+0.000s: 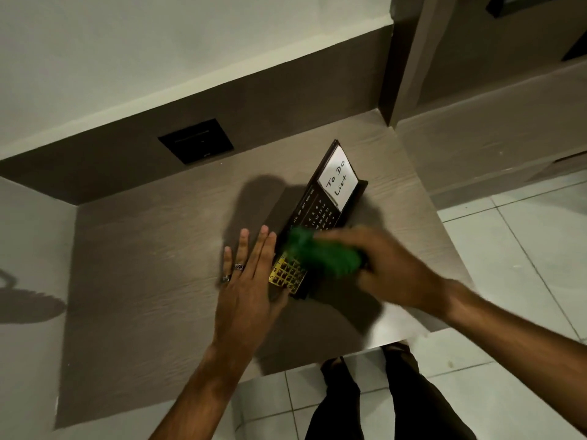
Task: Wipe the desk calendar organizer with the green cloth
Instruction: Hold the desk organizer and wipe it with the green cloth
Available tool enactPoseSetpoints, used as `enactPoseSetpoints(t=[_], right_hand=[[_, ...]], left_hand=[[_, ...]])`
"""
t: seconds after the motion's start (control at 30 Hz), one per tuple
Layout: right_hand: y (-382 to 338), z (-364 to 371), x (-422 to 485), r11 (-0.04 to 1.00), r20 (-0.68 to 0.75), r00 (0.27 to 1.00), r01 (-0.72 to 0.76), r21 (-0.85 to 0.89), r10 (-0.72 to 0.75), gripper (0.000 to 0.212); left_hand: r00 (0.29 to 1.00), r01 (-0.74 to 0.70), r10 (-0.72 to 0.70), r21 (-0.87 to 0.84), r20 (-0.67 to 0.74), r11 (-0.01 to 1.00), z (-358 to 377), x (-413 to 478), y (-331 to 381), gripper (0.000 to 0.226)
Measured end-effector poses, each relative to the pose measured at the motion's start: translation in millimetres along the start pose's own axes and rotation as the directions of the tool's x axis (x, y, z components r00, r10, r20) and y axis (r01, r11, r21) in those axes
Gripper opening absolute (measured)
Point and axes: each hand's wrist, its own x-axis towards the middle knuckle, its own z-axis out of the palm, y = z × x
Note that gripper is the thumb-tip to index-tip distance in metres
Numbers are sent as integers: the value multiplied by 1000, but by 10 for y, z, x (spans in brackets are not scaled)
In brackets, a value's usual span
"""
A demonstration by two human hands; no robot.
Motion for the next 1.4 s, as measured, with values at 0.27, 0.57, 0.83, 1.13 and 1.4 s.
enactPoseSetpoints(t=[0.27,0.57,0.83,1.13,1.4], right_hand=[[541,-226,432,801,-407,913,-267,-536,31,61],[279,143,73,719,128,954,288,-632,-270,39],[598,-640,759,635,-172,984,-158,-756,39,31],[110,-7,301,733,272,948,301,-610,-163,50],[746,-753,836,677,-101,987,-158,-718,123,38]], left_hand=[[998,-17,21,73,-51,997,-21,2,75,108],[999,-43,42,-35,-22,998,-72,24,100,100],[999,-39,39,-65,7,997,-109,23,126,101],[999,-37,38,-93,1,995,-111,8,122,102],[999,-32,34,-98,23,995,-164,-27,157,97]])
